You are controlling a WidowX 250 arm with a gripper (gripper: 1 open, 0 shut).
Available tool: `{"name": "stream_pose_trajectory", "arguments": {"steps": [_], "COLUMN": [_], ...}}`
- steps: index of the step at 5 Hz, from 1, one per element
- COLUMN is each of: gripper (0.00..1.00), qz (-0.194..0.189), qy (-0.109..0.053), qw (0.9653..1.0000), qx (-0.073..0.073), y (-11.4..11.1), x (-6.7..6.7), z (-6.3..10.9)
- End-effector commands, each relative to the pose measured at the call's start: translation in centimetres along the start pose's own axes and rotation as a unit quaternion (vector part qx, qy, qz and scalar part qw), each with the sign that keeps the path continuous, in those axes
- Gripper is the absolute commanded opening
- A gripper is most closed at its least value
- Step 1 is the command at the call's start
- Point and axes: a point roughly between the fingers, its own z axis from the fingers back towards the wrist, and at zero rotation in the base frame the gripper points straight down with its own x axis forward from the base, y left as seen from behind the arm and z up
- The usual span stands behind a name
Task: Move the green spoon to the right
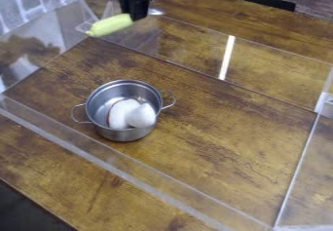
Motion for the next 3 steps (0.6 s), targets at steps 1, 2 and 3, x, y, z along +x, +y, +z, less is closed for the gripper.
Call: {"name": "stream_pose_trajectory", "arguments": {"steps": [1,2,3], "gripper": [0.00,0.00,0.00], "qz": [-0.020,-0.035,-0.041], "qy": [-0.045,-0.042,-0.054], "qw": [0.9986,0.9984,0.9975], "qx": [0.021,0.014,0.022], "y": [-1.0,-1.6,-2.1], "x": [0.0,-0.2,-0.8], "z": [3.5,2.5,4.5]}}
